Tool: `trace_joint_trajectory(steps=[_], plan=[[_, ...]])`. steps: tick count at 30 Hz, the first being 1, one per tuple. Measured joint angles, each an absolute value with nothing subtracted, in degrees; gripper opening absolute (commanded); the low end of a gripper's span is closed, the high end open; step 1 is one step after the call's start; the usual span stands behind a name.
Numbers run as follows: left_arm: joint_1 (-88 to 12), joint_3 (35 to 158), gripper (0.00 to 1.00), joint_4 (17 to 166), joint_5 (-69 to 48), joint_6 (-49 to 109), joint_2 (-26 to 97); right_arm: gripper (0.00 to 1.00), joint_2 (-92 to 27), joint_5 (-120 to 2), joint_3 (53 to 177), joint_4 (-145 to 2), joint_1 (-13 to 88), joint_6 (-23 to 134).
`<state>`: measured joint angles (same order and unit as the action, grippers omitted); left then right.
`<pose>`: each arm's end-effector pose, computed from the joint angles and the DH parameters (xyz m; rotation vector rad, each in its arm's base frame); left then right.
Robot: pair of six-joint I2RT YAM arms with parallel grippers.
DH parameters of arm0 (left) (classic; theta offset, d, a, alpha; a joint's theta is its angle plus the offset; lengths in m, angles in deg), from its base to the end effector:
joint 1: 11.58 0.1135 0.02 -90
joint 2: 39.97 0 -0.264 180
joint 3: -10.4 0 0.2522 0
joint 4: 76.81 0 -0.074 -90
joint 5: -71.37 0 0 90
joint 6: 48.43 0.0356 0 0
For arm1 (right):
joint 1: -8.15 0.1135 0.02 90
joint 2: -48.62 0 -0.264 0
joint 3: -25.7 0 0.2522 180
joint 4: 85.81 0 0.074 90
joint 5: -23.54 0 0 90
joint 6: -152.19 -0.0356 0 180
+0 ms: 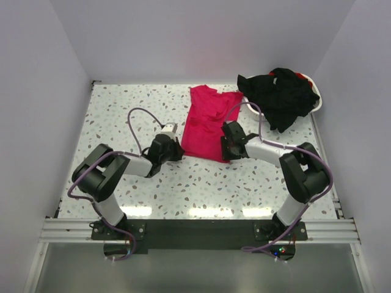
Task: Fold and stack the t-shirts
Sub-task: Fold the tshirt
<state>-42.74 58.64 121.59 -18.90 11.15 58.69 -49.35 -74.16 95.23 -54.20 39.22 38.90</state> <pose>0.2682 -0.1620 0.1220 0.0113 2.1950 -0.6181 0.2876 0.1677 0.1602 -0.1303 2.6094 0.1628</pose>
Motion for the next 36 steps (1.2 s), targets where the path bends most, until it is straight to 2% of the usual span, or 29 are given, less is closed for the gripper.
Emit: trace_joint_trajectory(steps=[2, 5, 8, 19, 30, 31, 32, 33, 34, 36], plan=[[-42.74, 58.85, 0.00, 122.18, -18.88, 11.02, 59.21, 0.26, -49.11, -73.92, 94.77, -54.84, 39.22, 38.75], [-42.74, 58.96, 0.00, 122.81, -18.88, 11.07, 59.63, 0.12, -48.41, -72.94, 93.57, -56.35, 39.22, 38.13], [-42.74, 58.66, 0.00, 123.01, -19.25, 10.89, 59.45, 0.08, -47.49, -72.63, 92.41, -57.09, 39.22, 37.59], [-49.21, 47.84, 0.00, 117.70, -24.08, 8.49, 46.05, 0.04, -36.19, -71.63, 84.23, -51.86, 44.46, 34.96], [-58.08, 37.00, 0.00, 106.03, -29.13, -0.10, 23.67, 0.07, -21.57, -73.29, 77.39, -45.33, 54.52, 26.61], [-59.07, 36.52, 0.11, 104.89, -29.81, -1.04, 22.01, 0.10, -20.37, -73.36, 76.58, -45.09, 55.22, 25.89], [-60.05, 36.08, 0.19, 103.82, -30.31, -1.59, 20.50, 0.25, -19.32, -73.38, 75.77, -44.83, 55.89, 25.04], [-61.01, 35.53, 0.27, 102.88, -30.86, -2.35, 19.02, 0.33, -18.49, -73.38, 75.14, -44.43, 56.55, 24.10], [-61.78, 35.12, 0.41, 101.66, -31.32, -2.90, 17.51, 0.39, -17.99, -73.47, 74.79, -43.95, 57.03, 23.95], [-62.46, 34.70, 0.53, 98.62, -32.63, -3.97, 14.62, 0.50, -16.87, -74.03, 74.46, -42.20, 58.01, 22.88]])
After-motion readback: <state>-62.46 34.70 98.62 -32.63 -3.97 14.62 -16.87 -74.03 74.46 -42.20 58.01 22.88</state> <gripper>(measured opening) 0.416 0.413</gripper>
